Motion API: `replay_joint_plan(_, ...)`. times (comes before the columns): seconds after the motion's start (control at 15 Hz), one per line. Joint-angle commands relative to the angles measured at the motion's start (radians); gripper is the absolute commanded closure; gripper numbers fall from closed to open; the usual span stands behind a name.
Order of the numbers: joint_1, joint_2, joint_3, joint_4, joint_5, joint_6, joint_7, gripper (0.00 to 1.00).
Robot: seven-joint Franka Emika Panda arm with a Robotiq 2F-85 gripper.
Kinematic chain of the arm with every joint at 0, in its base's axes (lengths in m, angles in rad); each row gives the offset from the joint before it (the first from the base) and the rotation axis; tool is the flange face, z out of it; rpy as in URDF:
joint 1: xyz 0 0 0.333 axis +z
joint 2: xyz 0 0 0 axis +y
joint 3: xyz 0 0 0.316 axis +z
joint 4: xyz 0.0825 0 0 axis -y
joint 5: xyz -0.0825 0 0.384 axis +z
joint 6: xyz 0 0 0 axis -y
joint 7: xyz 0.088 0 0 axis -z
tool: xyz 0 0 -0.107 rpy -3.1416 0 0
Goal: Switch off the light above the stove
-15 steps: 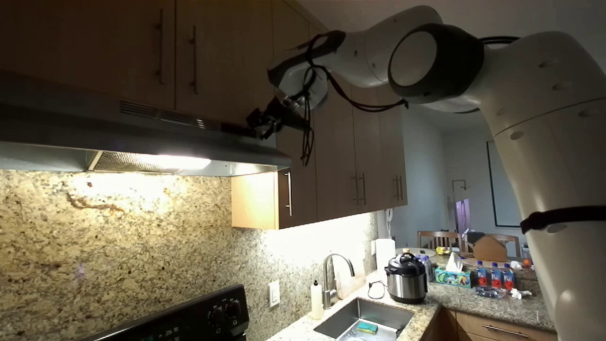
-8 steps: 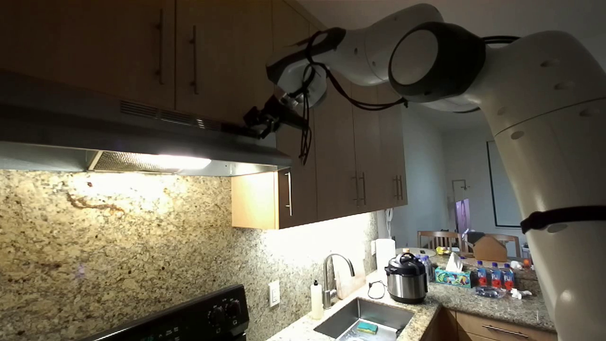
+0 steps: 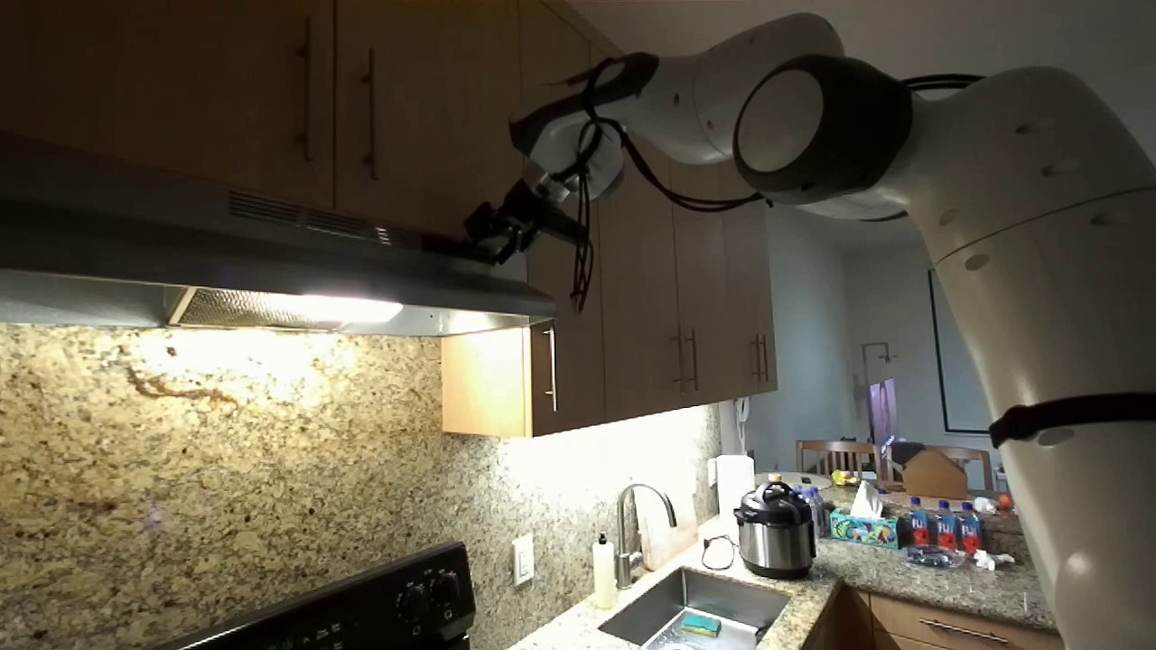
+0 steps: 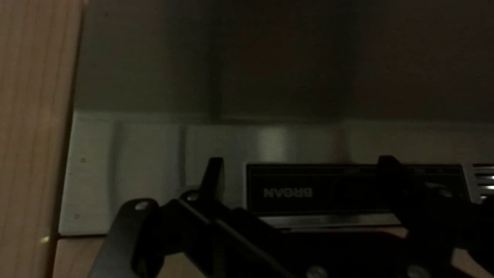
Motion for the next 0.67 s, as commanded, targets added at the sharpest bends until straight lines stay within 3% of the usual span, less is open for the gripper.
replay_joint_plan(0.0,-0.014,0.058,0.007,0.093,0.016,-0.049,-0.042,0.0)
replay_joint_plan(0.6,0.007,0.089,-0.023,0.132,-0.04,0.011,0.027,0.0)
